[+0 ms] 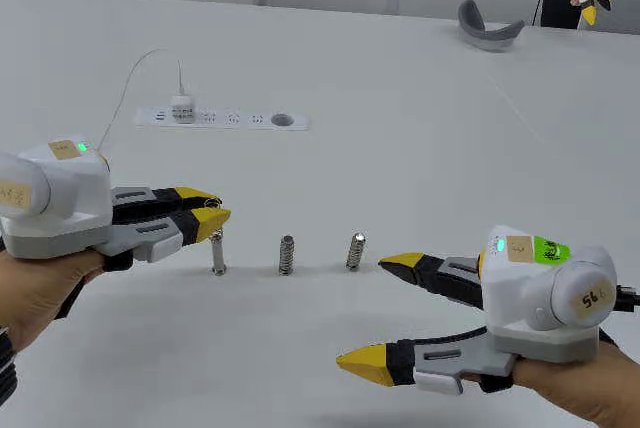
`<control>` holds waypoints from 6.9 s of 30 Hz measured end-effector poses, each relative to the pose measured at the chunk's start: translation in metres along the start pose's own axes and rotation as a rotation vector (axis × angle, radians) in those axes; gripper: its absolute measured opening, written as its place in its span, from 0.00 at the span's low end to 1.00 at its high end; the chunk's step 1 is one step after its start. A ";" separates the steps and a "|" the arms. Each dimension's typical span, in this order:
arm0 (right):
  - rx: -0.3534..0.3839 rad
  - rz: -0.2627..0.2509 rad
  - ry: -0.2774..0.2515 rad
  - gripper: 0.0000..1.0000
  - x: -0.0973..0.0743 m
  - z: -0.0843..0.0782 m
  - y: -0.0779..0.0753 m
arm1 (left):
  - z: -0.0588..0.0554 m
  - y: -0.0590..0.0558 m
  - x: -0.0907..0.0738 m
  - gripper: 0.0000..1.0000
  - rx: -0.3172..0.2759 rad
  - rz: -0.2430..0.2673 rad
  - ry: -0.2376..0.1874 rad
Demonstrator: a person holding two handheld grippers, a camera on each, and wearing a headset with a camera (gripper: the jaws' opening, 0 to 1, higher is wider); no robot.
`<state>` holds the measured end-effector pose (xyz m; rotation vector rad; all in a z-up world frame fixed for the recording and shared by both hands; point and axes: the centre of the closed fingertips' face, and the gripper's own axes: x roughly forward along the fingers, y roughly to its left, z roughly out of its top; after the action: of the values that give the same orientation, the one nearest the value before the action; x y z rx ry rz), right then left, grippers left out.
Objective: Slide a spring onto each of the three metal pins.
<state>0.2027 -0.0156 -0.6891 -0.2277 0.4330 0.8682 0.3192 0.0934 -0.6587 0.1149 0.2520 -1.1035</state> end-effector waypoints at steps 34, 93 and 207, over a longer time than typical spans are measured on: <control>0.044 -0.093 0.022 0.90 -0.010 -0.015 -0.018 | -0.014 0.003 0.006 0.10 0.004 -0.002 0.011; 0.061 -0.078 0.057 0.88 -0.009 -0.024 -0.013 | -0.059 0.002 0.014 0.12 -0.050 0.011 0.072; 0.066 -0.116 0.025 0.88 -0.021 -0.023 -0.033 | -0.081 -0.060 -0.065 0.63 -0.108 0.105 0.125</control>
<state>0.2100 -0.0590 -0.6999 -0.2013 0.4659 0.7375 0.2261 0.1407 -0.7177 0.1002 0.4129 -0.9776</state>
